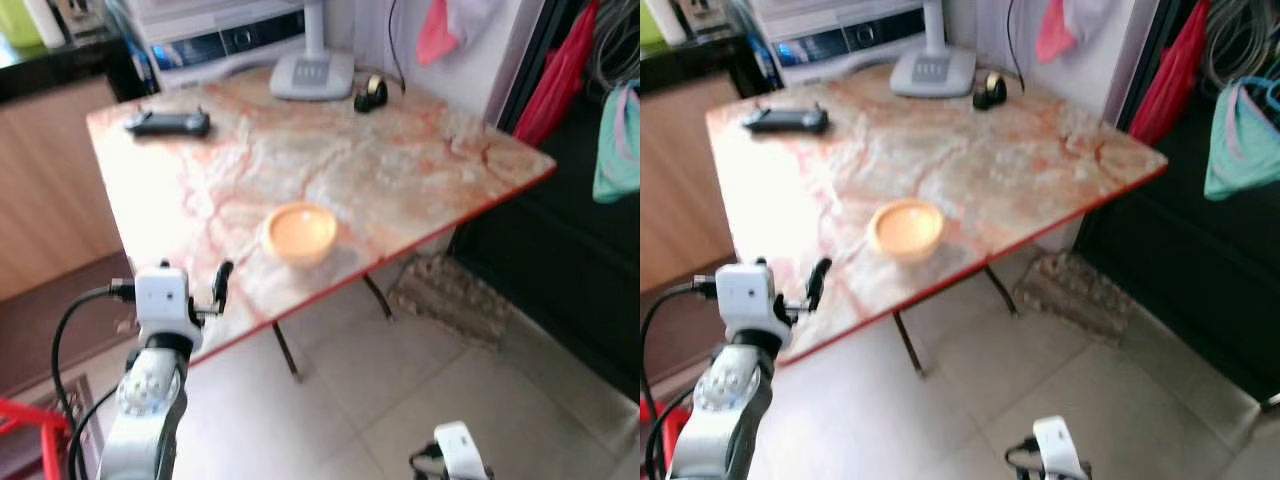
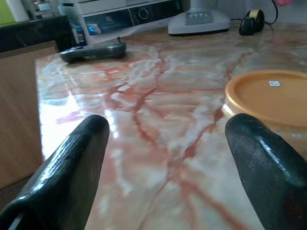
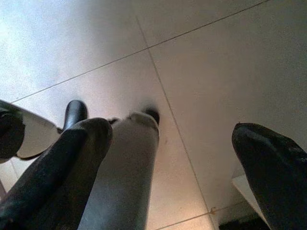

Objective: Restocking fridge

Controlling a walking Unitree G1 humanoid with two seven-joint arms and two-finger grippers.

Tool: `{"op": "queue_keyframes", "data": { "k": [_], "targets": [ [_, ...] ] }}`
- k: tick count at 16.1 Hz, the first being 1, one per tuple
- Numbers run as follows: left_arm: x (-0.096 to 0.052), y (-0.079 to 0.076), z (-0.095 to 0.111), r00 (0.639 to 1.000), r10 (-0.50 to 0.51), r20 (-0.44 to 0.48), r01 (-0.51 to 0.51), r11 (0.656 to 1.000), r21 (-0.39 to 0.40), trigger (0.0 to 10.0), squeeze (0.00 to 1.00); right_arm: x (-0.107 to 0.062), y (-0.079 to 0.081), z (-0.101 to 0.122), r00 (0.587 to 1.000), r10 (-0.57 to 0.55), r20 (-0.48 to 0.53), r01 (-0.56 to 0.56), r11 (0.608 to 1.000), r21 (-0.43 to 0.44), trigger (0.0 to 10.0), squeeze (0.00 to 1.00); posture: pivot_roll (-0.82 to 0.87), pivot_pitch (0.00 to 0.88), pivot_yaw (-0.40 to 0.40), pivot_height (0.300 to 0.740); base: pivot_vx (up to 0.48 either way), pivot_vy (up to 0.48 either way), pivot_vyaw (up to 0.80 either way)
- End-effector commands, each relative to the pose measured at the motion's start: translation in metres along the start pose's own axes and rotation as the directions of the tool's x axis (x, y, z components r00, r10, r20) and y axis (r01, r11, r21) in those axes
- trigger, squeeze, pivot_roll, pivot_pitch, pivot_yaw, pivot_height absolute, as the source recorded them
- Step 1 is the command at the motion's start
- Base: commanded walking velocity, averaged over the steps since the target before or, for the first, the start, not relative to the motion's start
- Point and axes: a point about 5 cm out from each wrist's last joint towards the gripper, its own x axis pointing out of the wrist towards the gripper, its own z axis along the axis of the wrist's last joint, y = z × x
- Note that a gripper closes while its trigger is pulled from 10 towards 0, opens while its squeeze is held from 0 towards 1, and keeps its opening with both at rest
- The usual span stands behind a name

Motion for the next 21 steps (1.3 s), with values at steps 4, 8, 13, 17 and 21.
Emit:
{"op": "queue_keyframes", "data": {
  "k": [4,8,13,17,21],
  "targets": [
    [-0.003,-0.015,0.0,0.996,-0.093,-0.002,0.093,0.995,-0.039,10.0,0.0,-0.002,-0.005,-0.007,1.0,-0.016,-0.024,0.016,1.0,0.004,10.0,0.0,-0.05,0.107,0.02,0.74,0.183,0.0,0.0],
    [0.0,-0.029,0.006,0.987,-0.162,0.004,0.161,0.971,-0.176,10.0,0.0,-0.002,-0.005,-0.009,1.0,-0.014,-0.027,0.014,1.0,0.002,10.0,0.0,-0.05,0.096,0.023,0.74,0.0,0.0,0.0],
    [0.0,-0.02,0.005,0.991,-0.131,-0.005,0.129,0.979,-0.156,10.0,0.0,-0.002,-0.004,-0.009,1.0,-0.009,-0.029,0.01,1.0,0.004,10.0,0.0,-0.04,0.104,0.023,0.74,0.0,-0.068,0.0],
    [0.0,-0.02,0.005,0.991,-0.13,-0.009,0.127,0.98,-0.152,10.0,0.0,-0.002,-0.004,-0.009,1.0,-0.006,-0.028,0.006,1.0,0.01,10.0,0.0,-0.05,0.106,0.024,0.74,0.0,-0.378,0.0],
    [0.001,-0.02,0.005,0.99,-0.138,-0.014,0.134,0.98,-0.148,10.0,0.0,-0.002,-0.004,-0.008,1.0,-0.005,-0.029,0.005,1.0,0.018,10.0,0.0,-0.05,0.109,0.023,0.74,0.0,-0.394,0.0]
  ]
}}
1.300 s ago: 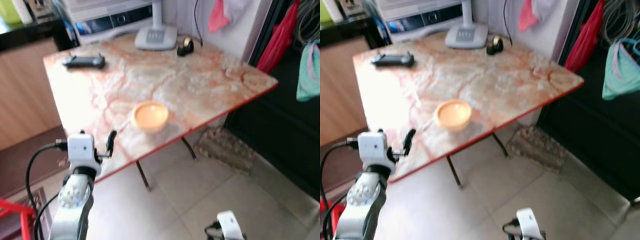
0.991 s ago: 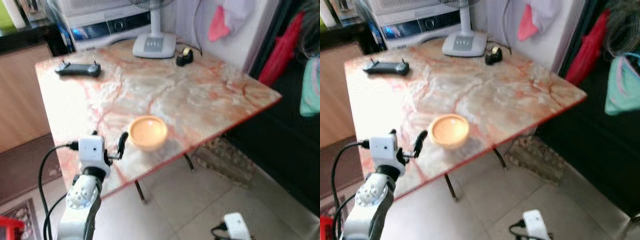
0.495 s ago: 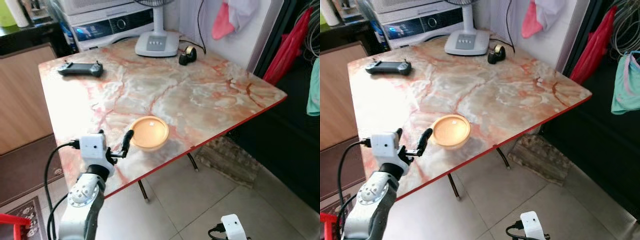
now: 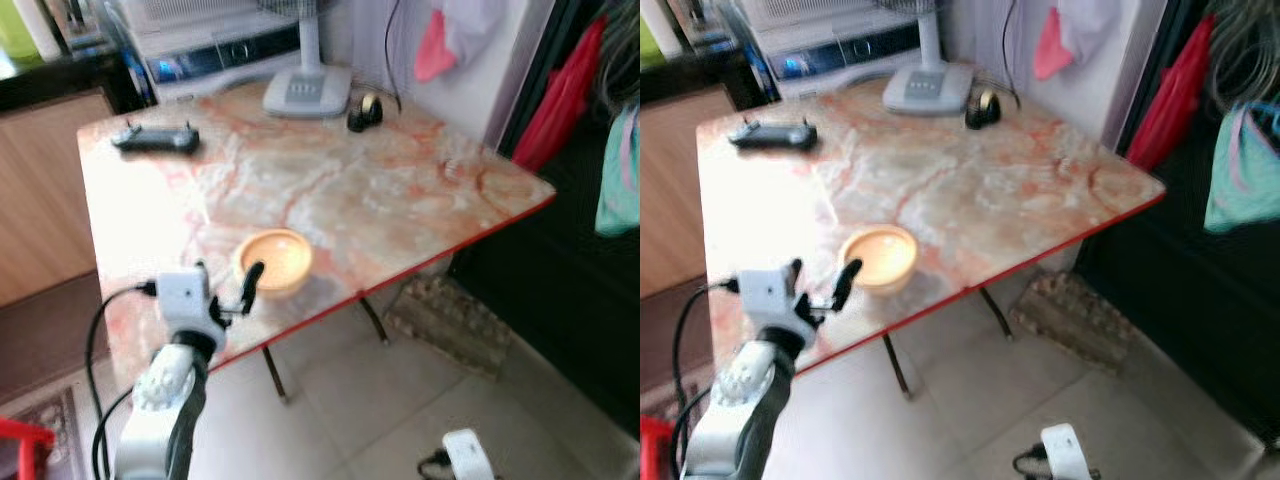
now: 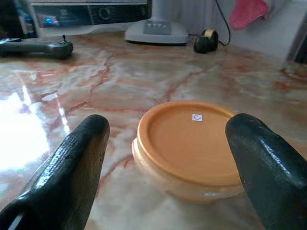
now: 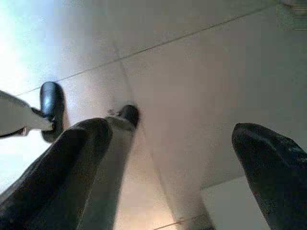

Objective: Restocking fridge

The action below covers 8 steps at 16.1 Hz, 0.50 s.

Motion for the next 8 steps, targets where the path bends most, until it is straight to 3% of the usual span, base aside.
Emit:
{"op": "queue_keyframes", "data": {
  "k": [1,2,5,7,8],
  "targets": [
    [-0.002,0.003,-0.001,1.0,0.009,-0.014,-0.009,1.0,0.005,10.0,0.0,0.001,0.004,-0.002,1.0,0.016,-0.009,-0.016,1.0,0.011,10.0,0.0,-0.05,0.111,0.021,0.74,0.0,-0.461,0.0],
    [-0.002,0.003,0.0,1.0,0.013,-0.008,-0.013,1.0,-0.004,10.0,0.0,0.001,0.004,-0.002,1.0,0.017,-0.009,-0.017,1.0,0.011,10.0,0.0,-0.05,0.111,0.021,0.74,0.0,-0.368,0.0],
    [-0.003,0.006,0.001,0.999,0.046,0.002,-0.046,0.998,-0.049,10.0,0.0,0.001,0.004,-0.001,1.0,0.018,-0.008,-0.018,1.0,0.011,10.0,0.0,-0.04,0.113,0.021,0.74,0.0,0.0,0.0],
    [-0.004,0.018,0.0,0.987,0.163,-0.009,-0.161,0.965,-0.205,10.0,0.0,0.0,0.003,-0.002,1.0,0.016,-0.008,-0.016,1.0,0.018,10.0,0.0,-0.05,0.113,0.017,0.74,0.0,0.0,0.0],
    [-0.004,0.022,0.0,0.983,0.183,-0.007,-0.18,0.953,-0.242,10.0,0.0,0.0,0.003,-0.002,1.0,0.016,-0.008,-0.016,1.0,0.019,10.0,0.0,-0.05,0.113,0.017,0.74,0.0,0.0,0.0]
  ]
}}
